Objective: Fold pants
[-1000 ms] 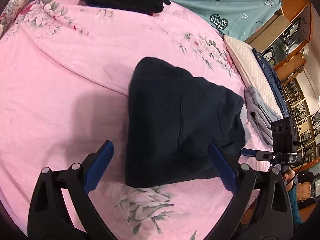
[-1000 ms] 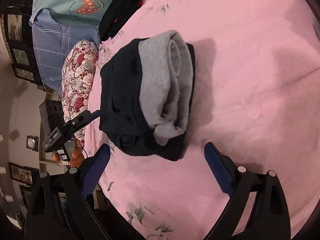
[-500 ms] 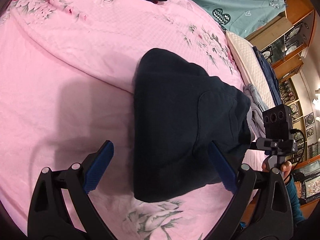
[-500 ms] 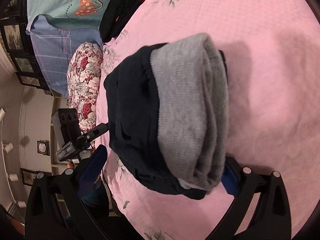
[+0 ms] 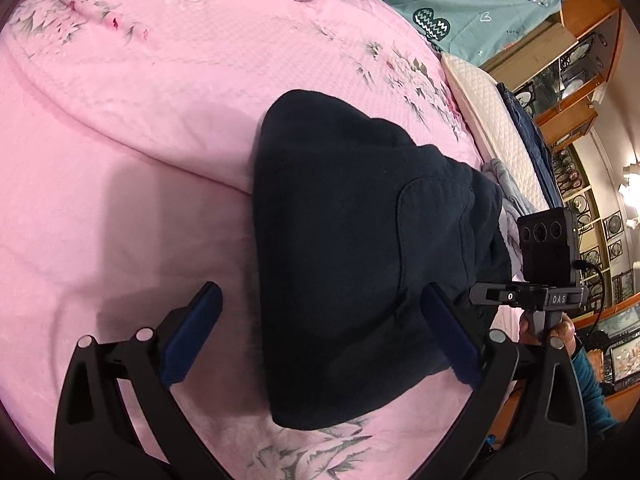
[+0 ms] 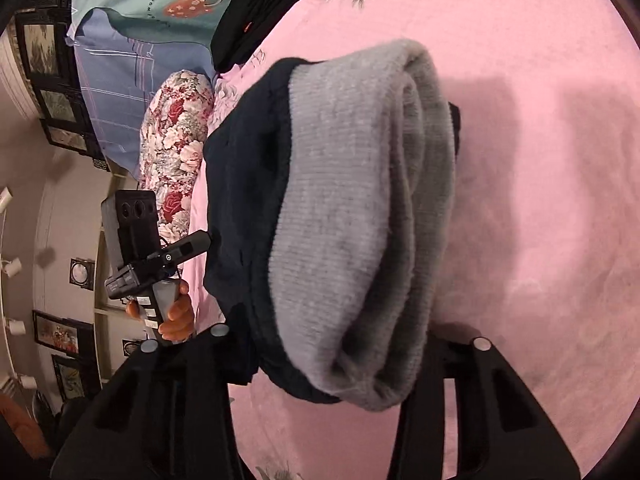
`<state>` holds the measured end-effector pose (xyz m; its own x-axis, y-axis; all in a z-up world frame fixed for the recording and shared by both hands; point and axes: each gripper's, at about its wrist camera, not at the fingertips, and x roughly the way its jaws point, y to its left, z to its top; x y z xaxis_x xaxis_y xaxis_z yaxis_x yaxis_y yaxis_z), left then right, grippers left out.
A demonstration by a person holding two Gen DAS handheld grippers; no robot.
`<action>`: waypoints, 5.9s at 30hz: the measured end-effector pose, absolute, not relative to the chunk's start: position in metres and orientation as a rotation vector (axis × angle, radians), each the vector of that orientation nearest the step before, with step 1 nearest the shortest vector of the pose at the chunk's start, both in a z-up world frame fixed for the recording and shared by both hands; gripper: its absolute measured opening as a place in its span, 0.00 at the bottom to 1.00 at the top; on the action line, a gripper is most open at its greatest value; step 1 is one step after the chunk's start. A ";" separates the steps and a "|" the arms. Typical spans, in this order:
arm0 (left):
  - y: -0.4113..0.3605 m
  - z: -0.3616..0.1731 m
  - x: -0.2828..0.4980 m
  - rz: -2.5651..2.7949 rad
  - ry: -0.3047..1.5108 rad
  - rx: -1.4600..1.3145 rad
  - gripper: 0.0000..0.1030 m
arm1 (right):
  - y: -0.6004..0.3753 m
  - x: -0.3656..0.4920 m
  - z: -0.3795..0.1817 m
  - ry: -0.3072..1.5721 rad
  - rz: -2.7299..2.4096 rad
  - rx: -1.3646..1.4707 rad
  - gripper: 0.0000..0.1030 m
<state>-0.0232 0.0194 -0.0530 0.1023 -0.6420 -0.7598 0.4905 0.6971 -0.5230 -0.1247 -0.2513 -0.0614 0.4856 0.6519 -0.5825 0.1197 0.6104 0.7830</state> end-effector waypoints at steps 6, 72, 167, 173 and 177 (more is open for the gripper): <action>0.002 -0.054 -0.026 -0.870 1.198 -0.130 0.98 | -0.253 -0.124 -0.062 1.030 0.401 0.893 0.39; 0.021 0.152 0.162 -0.317 0.627 -0.105 0.97 | -0.270 0.138 0.176 0.623 0.035 0.427 0.89; -0.034 0.006 -0.029 -0.170 0.612 0.239 0.98 | -0.196 -0.081 0.000 0.610 -0.200 0.029 0.99; -0.035 0.006 -0.029 -0.177 0.610 0.241 0.98 | -0.196 -0.081 0.000 0.609 -0.199 0.030 0.99; -0.037 0.006 -0.030 -0.179 0.600 0.242 0.98 | -0.195 -0.082 -0.001 0.609 -0.200 0.031 0.99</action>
<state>-0.0300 -0.0375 0.0062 0.8113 -0.0960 -0.5767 0.2358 0.9564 0.1726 -0.0816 -0.1955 -0.0006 0.8013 -0.1771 -0.5714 0.1952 0.9803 -0.0301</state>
